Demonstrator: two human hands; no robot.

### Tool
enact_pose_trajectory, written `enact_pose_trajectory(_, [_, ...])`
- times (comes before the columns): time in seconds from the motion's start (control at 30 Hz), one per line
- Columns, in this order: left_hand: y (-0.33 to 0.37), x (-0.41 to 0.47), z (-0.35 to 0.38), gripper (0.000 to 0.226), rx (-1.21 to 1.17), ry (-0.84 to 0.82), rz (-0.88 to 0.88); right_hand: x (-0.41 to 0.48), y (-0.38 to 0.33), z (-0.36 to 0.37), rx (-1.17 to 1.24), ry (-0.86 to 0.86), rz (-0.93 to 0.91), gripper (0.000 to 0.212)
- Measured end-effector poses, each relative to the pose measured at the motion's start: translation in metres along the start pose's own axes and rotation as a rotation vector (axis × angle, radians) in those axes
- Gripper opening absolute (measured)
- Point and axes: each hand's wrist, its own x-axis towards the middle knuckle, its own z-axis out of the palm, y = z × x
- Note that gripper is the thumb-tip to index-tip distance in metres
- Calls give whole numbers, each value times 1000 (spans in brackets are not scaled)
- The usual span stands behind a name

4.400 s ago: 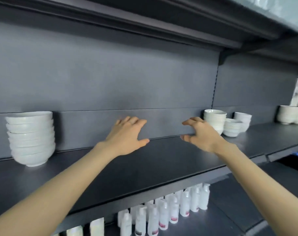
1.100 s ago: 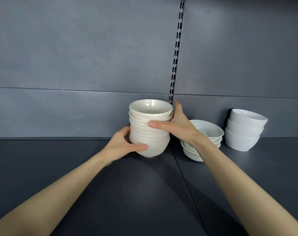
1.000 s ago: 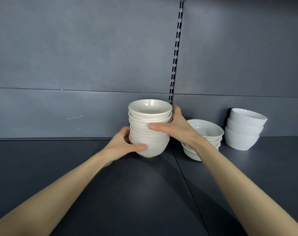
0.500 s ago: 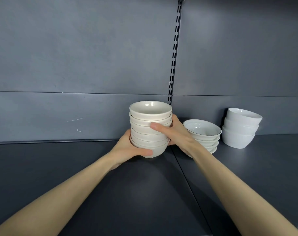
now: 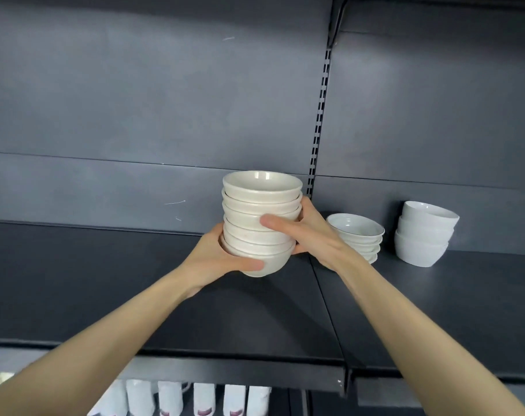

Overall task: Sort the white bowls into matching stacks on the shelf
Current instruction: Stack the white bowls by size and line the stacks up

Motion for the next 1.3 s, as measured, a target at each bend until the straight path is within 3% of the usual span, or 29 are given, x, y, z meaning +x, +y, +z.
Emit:
enact_pose_trajectory(0.3, [22, -101, -17, 64, 52, 155, -40, -61, -23, 45, 58, -106, -12, 78])
enact_pose_trajectory(0.4, [31, -127, -32, 64, 63, 181, -49, -69, -36, 64, 72, -161, -33, 55])
enact_pose_trajectory(0.63, [41, -164, -85, 82, 39, 212, -50, -69, -66, 111, 75, -252, -73, 39])
enact_pose_trajectory(0.7, [42, -170, -106, 84, 37, 219, -44, -65, -76, 130, 70, -252, -78, 41])
enact_pose_trajectory(0.83, [43, -182, -154, 83, 42, 214, -32, -54, -94, 177, 78, -218, -64, 69])
enact_pose_trajectory(1.03, [36, -195, -237, 65, 54, 181, -19, -35, -113, 255, 111, -183, -87, 71])
enact_pose_trajectory(1.2, [30, -185, -300, 81, 45, 145, -7, -9, -132, 302, 107, -132, -94, 66])
enact_pose_trajectory(1.3, [26, -172, -329, 74, 38, 117, 15, 13, -143, 322, 88, -113, -98, 61])
